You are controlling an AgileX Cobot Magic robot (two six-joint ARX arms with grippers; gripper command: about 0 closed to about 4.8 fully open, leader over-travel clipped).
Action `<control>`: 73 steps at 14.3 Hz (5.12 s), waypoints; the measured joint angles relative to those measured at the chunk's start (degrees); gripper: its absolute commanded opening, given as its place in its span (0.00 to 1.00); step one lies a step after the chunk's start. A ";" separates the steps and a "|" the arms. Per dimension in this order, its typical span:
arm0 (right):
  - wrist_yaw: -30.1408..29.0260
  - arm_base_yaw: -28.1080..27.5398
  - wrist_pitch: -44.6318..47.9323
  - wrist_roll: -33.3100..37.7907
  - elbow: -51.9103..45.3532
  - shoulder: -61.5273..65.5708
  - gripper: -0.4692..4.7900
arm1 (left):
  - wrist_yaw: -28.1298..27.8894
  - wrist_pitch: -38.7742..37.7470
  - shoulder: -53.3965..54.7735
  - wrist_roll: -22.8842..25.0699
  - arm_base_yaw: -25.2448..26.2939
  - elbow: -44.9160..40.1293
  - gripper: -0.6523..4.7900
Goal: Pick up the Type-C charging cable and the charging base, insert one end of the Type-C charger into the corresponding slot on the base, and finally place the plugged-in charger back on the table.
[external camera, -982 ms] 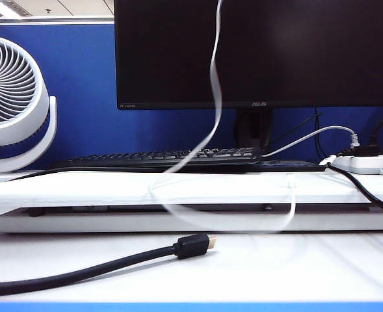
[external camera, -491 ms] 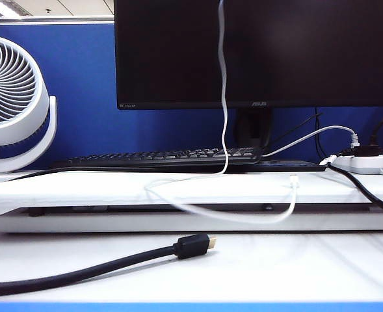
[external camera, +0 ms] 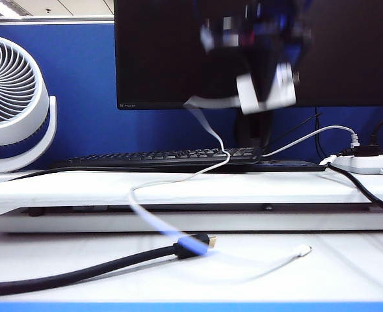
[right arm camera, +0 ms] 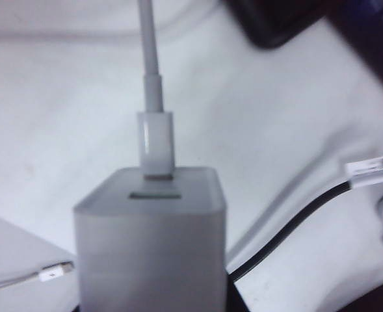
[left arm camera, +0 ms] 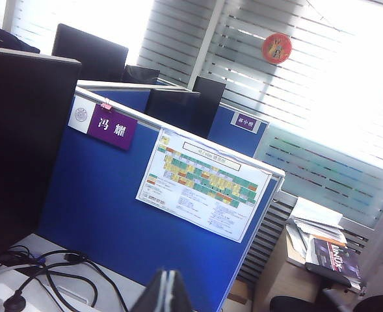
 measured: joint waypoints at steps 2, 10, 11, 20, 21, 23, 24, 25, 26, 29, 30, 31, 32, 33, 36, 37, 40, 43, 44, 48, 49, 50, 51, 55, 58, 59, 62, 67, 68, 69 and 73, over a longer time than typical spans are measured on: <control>-0.04 -0.70 -0.61 0.11 0.00 4.59 0.09 | -0.02 0.00 -0.33 0.00 0.00 0.00 0.16; -2.03 -1.11 0.13 0.35 0.04 11.72 0.73 | -0.02 -2.08 -0.61 0.00 0.00 0.00 0.16; -2.03 -1.11 0.61 0.35 0.04 10.69 0.73 | -0.02 -2.93 -0.61 0.37 -0.02 0.00 0.16; 1.20 -1.09 10.95 0.31 0.17 -7.28 0.09 | -7.67 -9.57 -1.38 7.06 -0.07 -0.02 0.13; 3.10 -1.03 11.52 0.22 0.17 -9.16 0.09 | -9.66 -11.04 -1.84 8.09 -0.07 -0.02 0.11; 7.87 -1.01 11.80 -1.44 0.22 -16.85 0.09 | -17.75 -15.21 -4.79 12.70 -0.04 -0.02 0.11; 7.13 -1.01 11.78 -1.40 0.20 -21.59 0.09 | -23.06 -17.07 -6.88 16.06 -0.04 -0.02 0.11; 5.57 -1.01 11.82 -1.14 0.15 -25.07 0.09 | -25.99 -18.43 -8.39 17.99 -0.07 -0.02 0.11; 3.13 -1.01 12.22 -0.68 0.15 -29.44 0.09 | -28.61 -19.87 -10.27 19.67 -0.04 -0.02 0.11; -1.60 -0.94 15.78 -0.13 0.22 -38.75 0.09 | -33.55 -26.56 -15.58 21.03 -0.07 0.00 0.11; -3.65 -0.94 19.06 -0.74 -2.08 -43.52 0.09 | -34.38 -33.68 -19.37 21.62 -0.09 0.00 0.11; -5.05 -0.94 22.01 -1.09 -6.84 -47.67 0.09 | -35.19 -38.25 -22.10 21.92 -0.83 -0.37 0.11; -6.78 -0.94 26.14 -1.16 -14.21 -52.28 0.09 | -37.09 -41.66 -25.40 22.49 -2.16 -2.58 0.11; -7.96 -0.94 29.77 -1.18 -20.79 -55.84 0.09 | -38.10 -43.69 -27.61 22.80 -2.84 -4.37 0.11; -9.55 -0.94 46.10 0.68 -46.51 -68.85 0.09 | -39.65 -46.66 -37.57 23.12 -3.30 -12.72 0.11; -9.42 -0.94 51.23 2.08 -58.23 -74.79 0.09 | -39.67 -47.10 -43.47 23.58 -3.32 -17.33 0.11; -6.27 -0.94 54.77 3.80 -75.25 -82.38 0.09 | -39.91 -47.12 -54.05 25.49 -3.32 -29.29 0.11; -0.68 -0.92 55.56 5.86 -84.87 -86.49 0.09 | -39.60 -45.68 -61.75 25.46 -3.32 -41.81 0.11; 3.23 -0.92 55.45 5.99 -87.65 -87.03 0.09 | -38.80 -42.97 -63.60 25.46 -3.32 -46.69 0.11; 5.33 -0.92 53.48 6.08 -89.15 -87.49 0.09 | -35.91 -9.73 -65.68 23.17 -3.34 -77.42 0.11; 5.33 -0.92 53.46 6.08 -89.15 -87.49 0.09 | -36.02 2.82 -65.70 23.04 -3.34 -85.83 0.11; 5.33 -0.92 53.46 6.08 -89.15 -87.49 0.09 | -36.06 10.23 -65.46 22.77 -3.34 -92.43 0.11; 5.33 -0.92 53.48 6.08 -89.15 -87.49 0.09 | -36.26 12.52 -65.35 22.62 -3.34 -94.68 0.11; 5.46 -0.92 53.46 6.08 -89.15 -87.49 0.09 | -43.12 17.81 -68.59 21.16 -2.01 -104.78 0.11; 5.51 -0.92 53.46 6.10 -89.15 -87.52 0.09 | -42.88 12.55 -83.25 21.16 16.41 -110.66 0.11; 5.51 -0.92 53.46 6.10 -89.15 -87.52 0.09 | -45.00 5.77 -85.79 21.14 21.00 -110.66 0.11; 5.53 -0.92 53.46 6.10 -89.15 -87.52 0.09 | -42.38 3.06 -86.47 21.29 26.95 -110.60 0.11; 5.51 -0.92 53.46 6.10 -89.15 -87.52 0.09 | -41.33 2.99 -86.47 28.22 32.44 -110.60 0.11; 5.53 -0.92 53.46 6.10 -89.15 -87.52 0.09 | -41.33 2.99 -86.47 28.22 32.44 -110.60 0.11; 5.53 -0.94 53.46 6.10 -89.15 -87.52 0.09 | -41.33 2.99 -86.47 28.22 32.44 -110.60 0.11; -5.95 -28.06 64.96 9.44 -105.09 -104.91 0.09 | -41.33 2.95 -86.47 28.24 32.44 -110.60 0.11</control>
